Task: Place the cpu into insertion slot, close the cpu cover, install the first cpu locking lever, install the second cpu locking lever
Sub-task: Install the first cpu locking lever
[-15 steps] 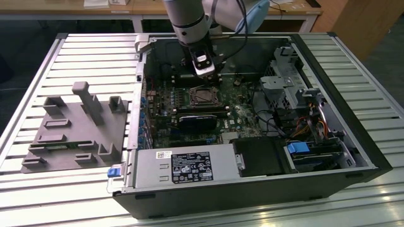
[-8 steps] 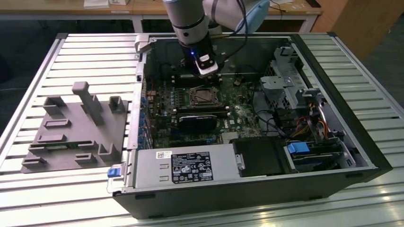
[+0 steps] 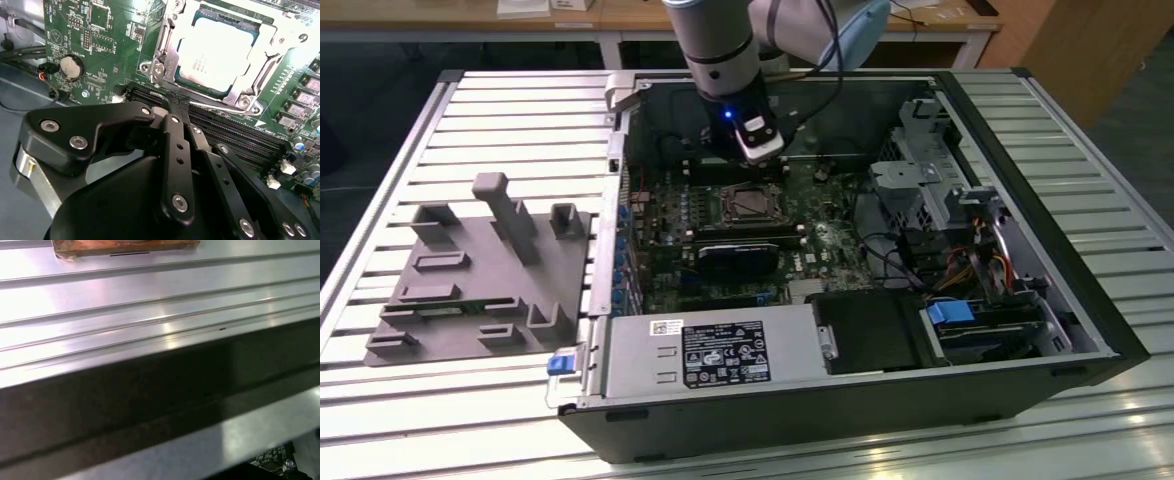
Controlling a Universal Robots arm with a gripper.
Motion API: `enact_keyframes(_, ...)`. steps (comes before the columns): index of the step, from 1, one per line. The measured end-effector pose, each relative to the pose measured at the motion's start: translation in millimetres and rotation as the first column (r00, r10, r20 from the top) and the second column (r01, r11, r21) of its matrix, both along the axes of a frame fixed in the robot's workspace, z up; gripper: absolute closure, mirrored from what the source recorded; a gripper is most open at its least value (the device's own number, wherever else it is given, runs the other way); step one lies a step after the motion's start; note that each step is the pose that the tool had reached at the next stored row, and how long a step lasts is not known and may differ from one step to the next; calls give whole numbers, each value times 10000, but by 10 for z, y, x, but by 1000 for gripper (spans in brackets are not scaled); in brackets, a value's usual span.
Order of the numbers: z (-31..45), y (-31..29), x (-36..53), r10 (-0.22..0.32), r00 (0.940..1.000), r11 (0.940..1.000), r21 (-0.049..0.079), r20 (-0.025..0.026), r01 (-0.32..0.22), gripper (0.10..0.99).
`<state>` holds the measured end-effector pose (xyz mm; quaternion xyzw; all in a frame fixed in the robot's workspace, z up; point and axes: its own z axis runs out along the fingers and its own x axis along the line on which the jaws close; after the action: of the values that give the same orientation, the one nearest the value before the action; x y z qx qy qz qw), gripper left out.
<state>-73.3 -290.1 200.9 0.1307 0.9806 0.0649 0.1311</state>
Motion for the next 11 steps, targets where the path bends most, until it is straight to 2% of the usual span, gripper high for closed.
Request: enact_keyframes(11, -43, -10, 1, 386, 9993, 9992, -41, -2, -386, 980)
